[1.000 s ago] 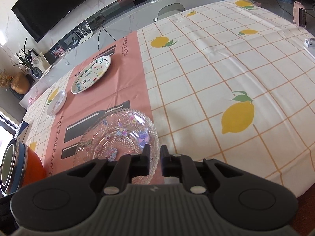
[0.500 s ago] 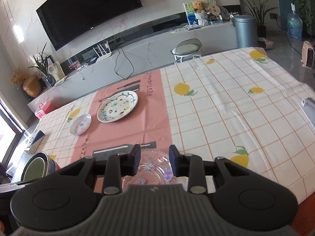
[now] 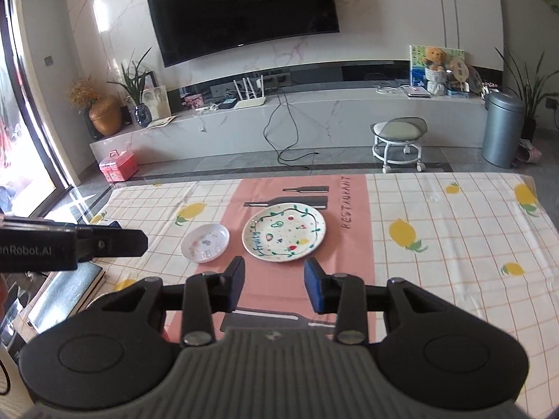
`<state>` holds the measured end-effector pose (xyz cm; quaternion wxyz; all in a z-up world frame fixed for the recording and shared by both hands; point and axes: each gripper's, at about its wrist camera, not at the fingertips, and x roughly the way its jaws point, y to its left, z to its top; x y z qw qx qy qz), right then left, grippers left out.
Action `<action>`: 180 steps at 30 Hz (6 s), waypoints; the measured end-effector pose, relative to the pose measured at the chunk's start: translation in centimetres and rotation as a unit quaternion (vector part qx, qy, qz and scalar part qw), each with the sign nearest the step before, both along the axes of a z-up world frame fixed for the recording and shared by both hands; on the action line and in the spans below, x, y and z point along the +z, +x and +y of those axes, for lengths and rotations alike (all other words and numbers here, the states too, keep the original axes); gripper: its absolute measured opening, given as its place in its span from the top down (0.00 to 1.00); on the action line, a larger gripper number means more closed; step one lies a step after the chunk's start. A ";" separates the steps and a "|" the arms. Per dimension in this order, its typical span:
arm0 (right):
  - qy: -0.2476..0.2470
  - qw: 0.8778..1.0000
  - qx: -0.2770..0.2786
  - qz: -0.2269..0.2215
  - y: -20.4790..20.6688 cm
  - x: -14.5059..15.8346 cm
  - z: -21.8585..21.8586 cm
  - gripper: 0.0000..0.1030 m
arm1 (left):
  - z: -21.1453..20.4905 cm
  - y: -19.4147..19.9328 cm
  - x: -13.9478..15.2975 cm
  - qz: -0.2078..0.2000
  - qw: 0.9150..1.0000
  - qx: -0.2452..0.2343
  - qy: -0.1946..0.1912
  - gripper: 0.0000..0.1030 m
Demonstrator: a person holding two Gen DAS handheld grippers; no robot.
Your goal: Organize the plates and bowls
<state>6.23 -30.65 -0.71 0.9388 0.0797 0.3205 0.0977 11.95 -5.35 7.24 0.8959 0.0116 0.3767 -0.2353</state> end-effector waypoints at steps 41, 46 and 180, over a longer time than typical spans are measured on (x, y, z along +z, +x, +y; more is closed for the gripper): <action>0.109 0.979 0.036 0.166 23.9 -11.4 4.6 0.75 | 9.4 22.8 -14.0 0.168 0.985 -0.001 -0.035 0.53; 0.086 0.982 0.000 0.170 24.4 -11.9 1.8 0.75 | 7.3 23.5 -12.9 0.167 0.984 -0.021 -0.055 0.53; 0.093 0.975 -0.168 0.112 -5.1 -15.3 -8.5 0.93 | -6.8 -5.7 -17.9 0.092 0.991 0.095 0.004 0.87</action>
